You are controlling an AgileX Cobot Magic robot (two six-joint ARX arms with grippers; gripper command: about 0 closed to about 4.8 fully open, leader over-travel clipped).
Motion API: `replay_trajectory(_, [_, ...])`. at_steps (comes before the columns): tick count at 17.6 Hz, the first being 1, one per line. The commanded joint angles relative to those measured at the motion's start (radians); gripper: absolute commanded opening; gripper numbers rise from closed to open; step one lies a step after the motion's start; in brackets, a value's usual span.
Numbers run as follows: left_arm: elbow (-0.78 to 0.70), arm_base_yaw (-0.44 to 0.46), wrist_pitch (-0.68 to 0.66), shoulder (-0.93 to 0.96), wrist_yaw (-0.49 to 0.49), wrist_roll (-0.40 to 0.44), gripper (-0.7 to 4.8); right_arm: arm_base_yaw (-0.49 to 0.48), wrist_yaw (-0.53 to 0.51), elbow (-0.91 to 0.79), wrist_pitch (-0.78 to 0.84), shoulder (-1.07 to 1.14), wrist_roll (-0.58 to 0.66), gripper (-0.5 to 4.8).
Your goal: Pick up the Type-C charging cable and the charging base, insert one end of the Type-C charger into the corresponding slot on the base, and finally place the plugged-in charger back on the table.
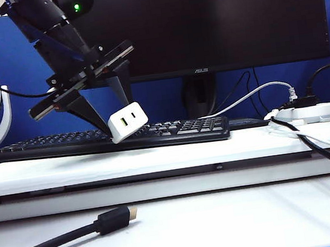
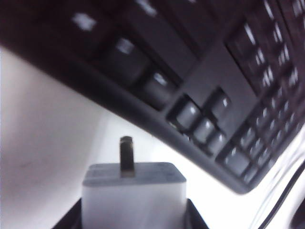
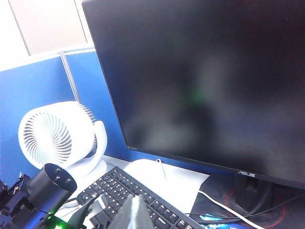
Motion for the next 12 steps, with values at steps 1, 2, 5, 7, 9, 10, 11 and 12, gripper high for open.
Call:
replay_trajectory(1, [0.005,-0.001,-0.013,-0.003,-0.080,-0.017,1.25,0.001,-0.003,0.005,0.018,-0.004,0.005,-0.01])
replay_trajectory(2, [0.005,-0.001,-0.011,-0.003,-0.080,-0.002,2.08,0.001,-0.003,0.005,0.018,-0.004,0.005,-0.01])
replay_trajectory(5, [0.005,-0.001,-0.008,-0.003,-0.079,0.040,4.32,0.001,-0.002,0.005,0.028,-0.004,0.004,-0.01])
replay_trajectory(7, [0.008,-0.001,0.016,-0.005,-0.058,0.139,4.36,0.001,-0.003,0.005,0.035,-0.004,0.005,-0.01])
replay_trajectory(9, [0.059,-0.001,0.021,-0.006,-0.043,0.561,4.42,0.001,-0.003,0.005,0.036,-0.004,0.005,-0.01])
replay_trajectory(10, [0.078,-0.001,0.018,-0.006,-0.019,0.782,4.42,0.001,-0.003,0.005,0.036,-0.004,0.005,-0.01])
replay_trajectory(11, [0.095,-0.002,0.008,-0.006,0.056,1.117,4.42,0.001,-0.003,0.005,0.036,-0.004,0.005,-0.01])
replay_trajectory(12, [0.099,-0.003,-0.017,-0.006,0.081,1.353,4.42,0.001,-0.002,0.005,0.037,-0.003,0.005,-0.01])
